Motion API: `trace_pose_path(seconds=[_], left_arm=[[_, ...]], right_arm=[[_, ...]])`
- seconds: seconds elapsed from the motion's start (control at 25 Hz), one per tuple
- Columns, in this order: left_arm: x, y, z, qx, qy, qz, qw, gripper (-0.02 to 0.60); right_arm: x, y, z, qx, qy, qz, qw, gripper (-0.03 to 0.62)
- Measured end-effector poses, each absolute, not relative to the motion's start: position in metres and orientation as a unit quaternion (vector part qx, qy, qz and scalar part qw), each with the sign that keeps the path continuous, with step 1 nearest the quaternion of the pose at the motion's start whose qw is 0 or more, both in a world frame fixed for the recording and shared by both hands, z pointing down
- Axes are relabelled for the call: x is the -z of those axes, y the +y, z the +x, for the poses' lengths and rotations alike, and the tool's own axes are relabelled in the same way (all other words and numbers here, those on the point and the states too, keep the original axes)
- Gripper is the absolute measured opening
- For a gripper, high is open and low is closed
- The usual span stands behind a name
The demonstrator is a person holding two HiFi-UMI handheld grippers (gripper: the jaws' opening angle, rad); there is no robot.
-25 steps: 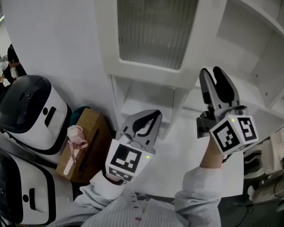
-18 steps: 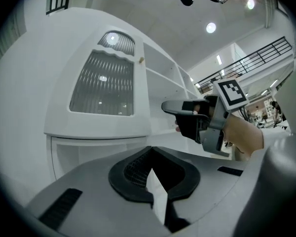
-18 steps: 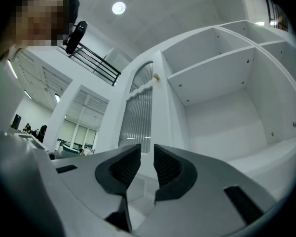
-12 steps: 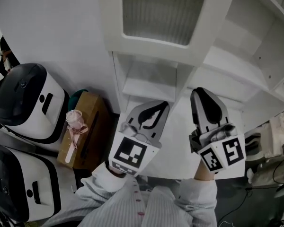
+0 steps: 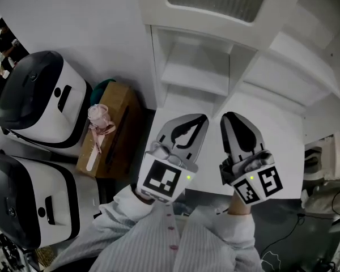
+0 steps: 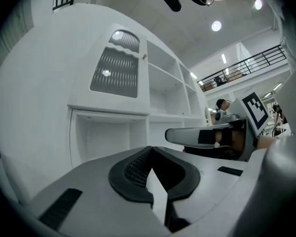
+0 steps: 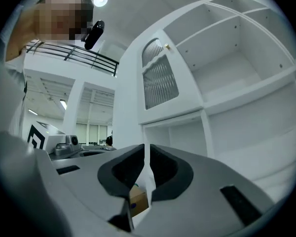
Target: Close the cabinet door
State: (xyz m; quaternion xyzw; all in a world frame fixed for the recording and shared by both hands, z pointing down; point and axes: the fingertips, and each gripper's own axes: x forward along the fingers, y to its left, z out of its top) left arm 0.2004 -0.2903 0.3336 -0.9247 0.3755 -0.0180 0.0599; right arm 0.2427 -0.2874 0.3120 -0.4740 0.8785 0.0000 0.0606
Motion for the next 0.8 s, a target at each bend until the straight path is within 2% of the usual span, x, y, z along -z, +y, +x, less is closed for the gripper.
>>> trace_pose_path(seconds=[0.8], left_arm=[[-0.362,-0.281,0.177,0.033,0.382,-0.923,0.037,0.011]], right_arm=[[-0.348,-0.278,0.215,0.032,0.885,-0.464,0.02,0.023]])
